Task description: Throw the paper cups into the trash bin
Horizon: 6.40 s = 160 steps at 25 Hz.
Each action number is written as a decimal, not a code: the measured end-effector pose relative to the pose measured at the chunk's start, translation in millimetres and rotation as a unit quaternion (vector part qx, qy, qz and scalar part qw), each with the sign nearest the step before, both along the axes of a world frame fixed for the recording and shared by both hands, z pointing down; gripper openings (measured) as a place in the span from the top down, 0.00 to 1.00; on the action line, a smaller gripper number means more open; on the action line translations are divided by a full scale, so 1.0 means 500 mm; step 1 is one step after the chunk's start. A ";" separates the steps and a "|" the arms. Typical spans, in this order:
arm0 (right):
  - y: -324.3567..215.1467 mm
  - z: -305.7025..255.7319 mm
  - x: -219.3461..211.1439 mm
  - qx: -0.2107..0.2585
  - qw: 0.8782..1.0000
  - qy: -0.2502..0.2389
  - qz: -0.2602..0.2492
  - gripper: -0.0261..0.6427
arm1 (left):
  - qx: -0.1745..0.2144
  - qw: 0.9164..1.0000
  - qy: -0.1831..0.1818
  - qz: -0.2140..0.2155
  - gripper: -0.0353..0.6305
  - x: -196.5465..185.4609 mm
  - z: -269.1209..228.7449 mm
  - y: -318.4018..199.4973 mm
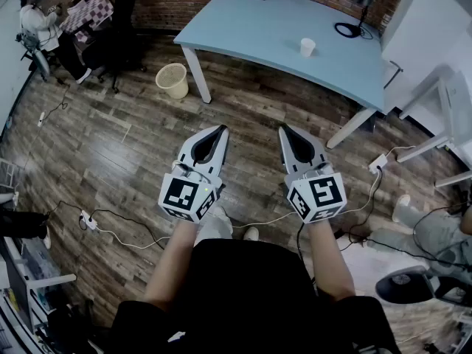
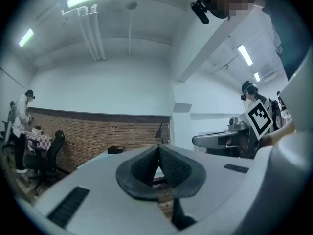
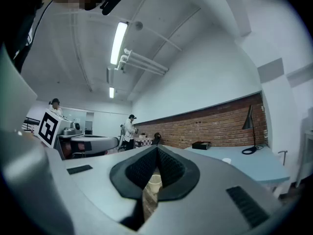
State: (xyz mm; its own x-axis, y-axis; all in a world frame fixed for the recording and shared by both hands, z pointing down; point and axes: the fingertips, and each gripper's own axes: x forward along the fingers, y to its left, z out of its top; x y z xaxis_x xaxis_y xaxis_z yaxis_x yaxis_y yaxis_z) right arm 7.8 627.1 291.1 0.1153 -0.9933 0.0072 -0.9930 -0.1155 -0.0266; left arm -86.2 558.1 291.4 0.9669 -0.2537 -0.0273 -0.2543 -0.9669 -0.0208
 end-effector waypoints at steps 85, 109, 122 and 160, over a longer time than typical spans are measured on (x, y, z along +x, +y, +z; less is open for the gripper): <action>-0.529 0.057 0.518 -0.059 0.991 0.007 0.123 0.95 | -0.029 0.994 -0.010 0.108 0.93 0.509 0.046 -0.572; -0.560 0.248 0.867 -0.168 0.980 -0.022 0.107 0.95 | -0.064 0.991 -0.054 0.100 0.93 0.805 0.141 -0.601; -0.608 0.445 1.013 -0.341 0.937 0.016 0.075 0.81 | -0.107 0.987 -0.094 0.076 0.93 0.837 0.242 -0.644; -0.609 0.528 1.062 -0.497 0.822 0.277 0.022 0.94 | -0.101 0.989 -0.100 0.050 0.93 0.837 0.244 -0.602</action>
State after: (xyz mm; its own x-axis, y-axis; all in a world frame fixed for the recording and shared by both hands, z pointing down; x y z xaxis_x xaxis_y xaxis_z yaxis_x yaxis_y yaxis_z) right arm 538.8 322.5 555.0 0.4100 -0.5232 0.7471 -0.8156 0.1564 0.5571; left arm 332.4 257.0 413.6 0.9681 -0.1381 0.2091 -0.1684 -0.9764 0.1349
